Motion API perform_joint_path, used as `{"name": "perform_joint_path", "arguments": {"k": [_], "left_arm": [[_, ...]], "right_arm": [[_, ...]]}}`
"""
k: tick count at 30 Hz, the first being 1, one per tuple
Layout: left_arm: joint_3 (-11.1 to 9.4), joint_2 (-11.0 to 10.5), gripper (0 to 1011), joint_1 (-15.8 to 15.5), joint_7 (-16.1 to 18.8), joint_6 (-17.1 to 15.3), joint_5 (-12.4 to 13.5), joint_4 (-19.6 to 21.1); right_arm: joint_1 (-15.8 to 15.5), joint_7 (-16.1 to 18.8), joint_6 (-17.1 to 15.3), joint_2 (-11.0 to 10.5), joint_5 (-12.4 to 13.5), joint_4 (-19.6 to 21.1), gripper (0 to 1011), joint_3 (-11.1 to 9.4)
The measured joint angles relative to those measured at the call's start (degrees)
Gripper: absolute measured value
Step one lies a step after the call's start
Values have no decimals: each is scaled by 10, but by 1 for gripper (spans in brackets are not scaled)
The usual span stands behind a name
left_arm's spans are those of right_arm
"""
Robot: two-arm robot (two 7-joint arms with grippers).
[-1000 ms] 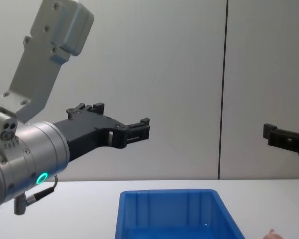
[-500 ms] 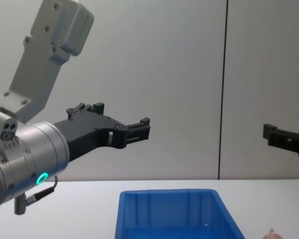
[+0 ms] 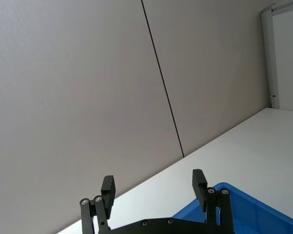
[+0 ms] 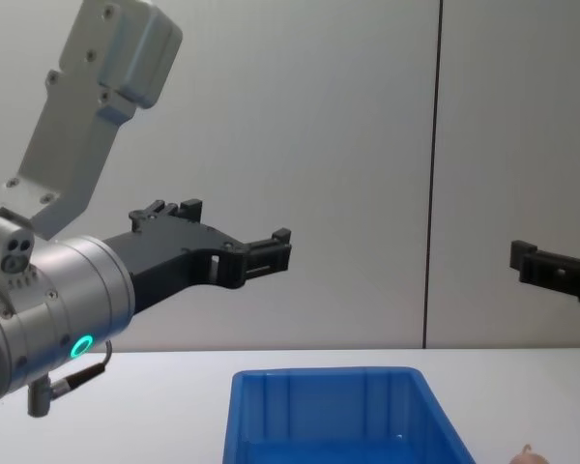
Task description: Pick up the two dolls from the table and place them into the box.
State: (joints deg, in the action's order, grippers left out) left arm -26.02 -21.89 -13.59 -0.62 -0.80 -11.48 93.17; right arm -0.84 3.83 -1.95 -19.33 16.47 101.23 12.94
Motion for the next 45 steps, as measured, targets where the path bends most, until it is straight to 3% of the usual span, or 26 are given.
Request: {"name": "perform_joint_path", "arguments": {"k": [17, 29, 38, 45], "left_arm": [[0, -11, 1000, 17, -1, -6, -5, 14], [8, -68, 1000, 84, 37, -50, -54, 70], [25, -115, 1000, 135, 97, -97, -107, 104], [37, -130, 1000, 152, 128, -127, -140, 107]], "right_arm": [[0, 0, 0, 0, 0, 0, 1001, 0], [0, 0, 0, 0, 0, 0, 1001, 0], [0, 0, 0, 0, 0, 0, 1001, 0], [0, 0, 0, 0, 0, 0, 1001, 0]]}}
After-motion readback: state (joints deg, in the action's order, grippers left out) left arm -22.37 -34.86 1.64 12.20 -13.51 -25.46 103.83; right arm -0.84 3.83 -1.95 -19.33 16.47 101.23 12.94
